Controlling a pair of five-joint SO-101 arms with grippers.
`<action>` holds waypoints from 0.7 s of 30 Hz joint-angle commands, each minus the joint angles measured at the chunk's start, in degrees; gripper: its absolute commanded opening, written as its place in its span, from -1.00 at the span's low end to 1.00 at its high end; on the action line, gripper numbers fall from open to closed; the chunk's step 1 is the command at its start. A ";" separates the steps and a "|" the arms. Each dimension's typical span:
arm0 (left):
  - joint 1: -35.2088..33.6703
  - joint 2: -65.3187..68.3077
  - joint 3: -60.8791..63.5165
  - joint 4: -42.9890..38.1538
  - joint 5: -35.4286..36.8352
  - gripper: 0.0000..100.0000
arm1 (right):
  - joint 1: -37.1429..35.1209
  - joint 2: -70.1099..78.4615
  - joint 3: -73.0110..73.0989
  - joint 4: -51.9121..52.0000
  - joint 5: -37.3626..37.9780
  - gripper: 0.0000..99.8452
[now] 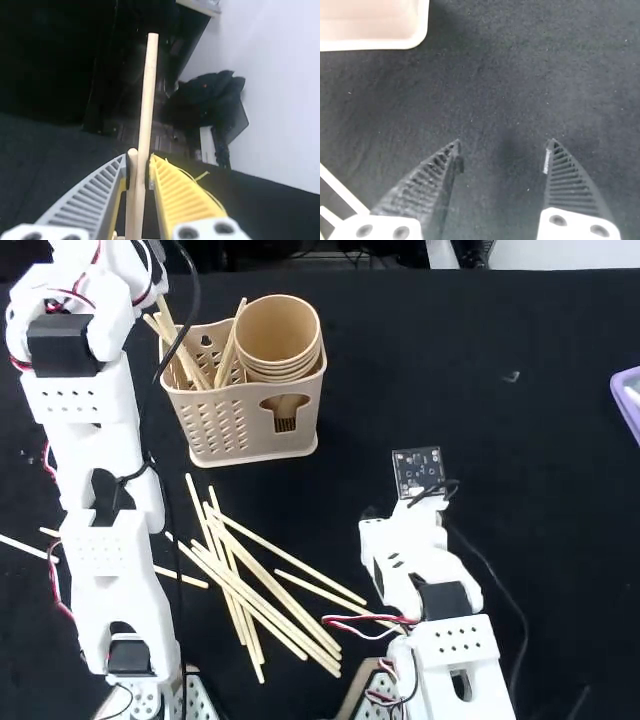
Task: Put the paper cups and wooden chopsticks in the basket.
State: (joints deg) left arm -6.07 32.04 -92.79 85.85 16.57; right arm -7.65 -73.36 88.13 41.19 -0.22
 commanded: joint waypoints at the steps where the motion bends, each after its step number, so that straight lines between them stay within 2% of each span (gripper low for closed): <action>1: -0.22 -0.62 -2.42 0.35 -0.53 -0.93 | -0.70 -1.54 -0.92 -1.05 0.18 -0.48; 7: -0.22 -1.14 -2.42 0.35 -0.44 -0.78 | -0.70 -1.54 -0.92 -1.05 0.18 -0.48; 17: -0.13 -1.23 -2.42 0.53 -0.44 -0.78 | -0.70 -1.54 -0.92 -1.05 0.18 -0.48; 21: -0.13 -3.25 -2.42 3.52 -0.44 -0.78 | -0.70 -1.54 -0.92 -1.05 0.18 -0.48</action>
State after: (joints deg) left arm -6.07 32.04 -92.79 87.08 16.48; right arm -7.65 -73.36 88.13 41.19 -0.22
